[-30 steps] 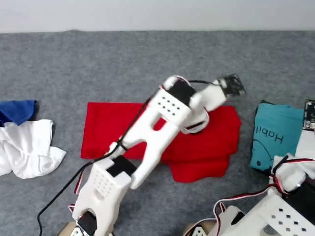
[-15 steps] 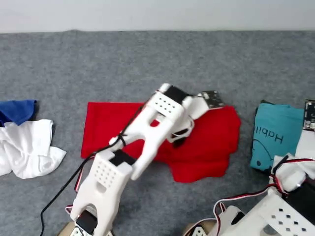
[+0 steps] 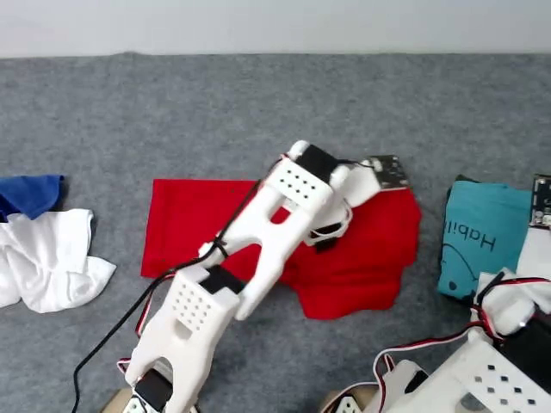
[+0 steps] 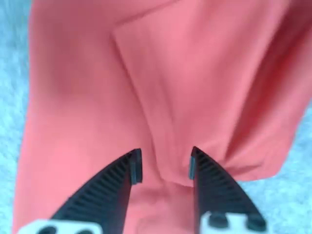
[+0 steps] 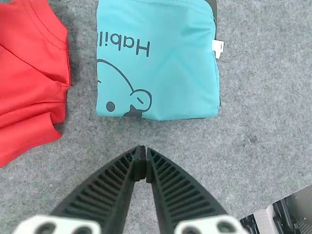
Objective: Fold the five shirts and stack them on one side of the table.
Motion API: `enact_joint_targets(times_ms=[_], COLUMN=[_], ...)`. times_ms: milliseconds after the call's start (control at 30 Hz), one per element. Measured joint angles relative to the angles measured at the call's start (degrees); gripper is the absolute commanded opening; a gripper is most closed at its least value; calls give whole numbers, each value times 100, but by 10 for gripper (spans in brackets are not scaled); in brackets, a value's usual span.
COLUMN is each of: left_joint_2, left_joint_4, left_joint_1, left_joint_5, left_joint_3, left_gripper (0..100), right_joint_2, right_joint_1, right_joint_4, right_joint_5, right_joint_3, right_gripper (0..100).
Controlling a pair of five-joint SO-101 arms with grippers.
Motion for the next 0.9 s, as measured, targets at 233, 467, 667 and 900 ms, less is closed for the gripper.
enact_joint_targets(times_ms=[233, 467, 667, 900], left_joint_2=[35, 387, 387, 387], left_joint_4=[-527, -492, 70, 97], left_joint_1=[53, 202, 695, 985], left_joint_5=[114, 132, 360, 607], left_joint_3=[-413, -563, -598, -396], left_gripper=[166, 166, 166, 169], right_joint_2=[0, 0, -9, -9], right_joint_1=[0, 0, 0, 0], right_joint_4=[9, 9, 9, 9], right_joint_5=[0, 0, 0, 0], right_joint_3=[0, 0, 0, 0], right_gripper=[11, 11, 11, 12])
